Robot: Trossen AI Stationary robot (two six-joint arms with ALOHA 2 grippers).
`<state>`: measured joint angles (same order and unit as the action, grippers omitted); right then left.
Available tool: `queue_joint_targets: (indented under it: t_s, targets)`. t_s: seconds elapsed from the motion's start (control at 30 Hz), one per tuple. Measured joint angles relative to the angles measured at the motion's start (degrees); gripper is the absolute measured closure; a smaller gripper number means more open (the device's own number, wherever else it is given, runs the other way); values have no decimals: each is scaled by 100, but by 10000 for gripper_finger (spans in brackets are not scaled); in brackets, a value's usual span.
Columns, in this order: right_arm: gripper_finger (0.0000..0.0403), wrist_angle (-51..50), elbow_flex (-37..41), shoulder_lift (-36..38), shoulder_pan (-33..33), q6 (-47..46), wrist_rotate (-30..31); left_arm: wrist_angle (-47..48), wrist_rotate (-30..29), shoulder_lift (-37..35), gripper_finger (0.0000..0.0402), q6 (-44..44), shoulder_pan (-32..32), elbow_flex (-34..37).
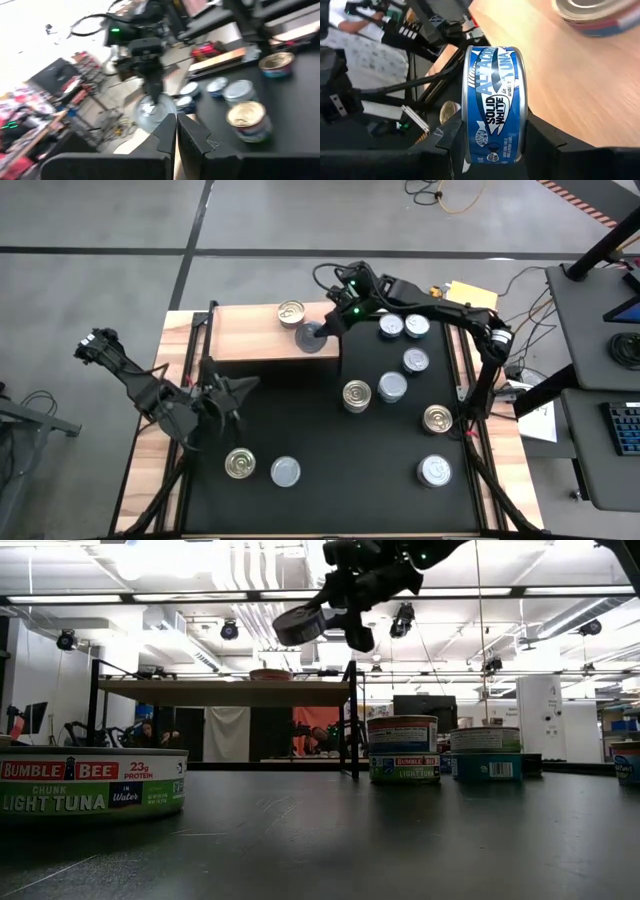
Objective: Stack canned seafood by type on shelf
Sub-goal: Put the blue tuna can on the shelf
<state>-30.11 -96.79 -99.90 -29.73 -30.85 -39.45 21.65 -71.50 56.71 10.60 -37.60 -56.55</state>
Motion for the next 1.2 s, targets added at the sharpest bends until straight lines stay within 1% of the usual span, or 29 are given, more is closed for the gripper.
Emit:
queue_joint_targets:
  t_s: [0.13,0.37,0.6,0.67,0.8,0.87,1.0,1.2]
  targets:
    - [260,-2,0,0,-37,-279,186,-2,-262,-92,402,145,17,0]
    - [260,-91,12,0,-32,-553,834,11,-309,-124,401,599,109,0]
    - [259,-116,44,0,-29,-914,1112,42,-356,-124,401,884,248,0]
    - [258,-139,44,0,-22,-1039,1161,42,-614,-124,401,1034,268,0]
    - [260,-151,52,-38,90,-1191,1342,42,-1332,-124,401,1147,299,0]
    - [260,-170,57,-66,168,-1218,1400,51,-1542,-136,401,1146,299,2]
    - [255,-275,57,-74,185,-1216,1418,106,-1577,-146,401,1145,299,2]
    - [259,-432,59,-74,172,-1065,1727,124,-1566,-146,401,1073,297,2]
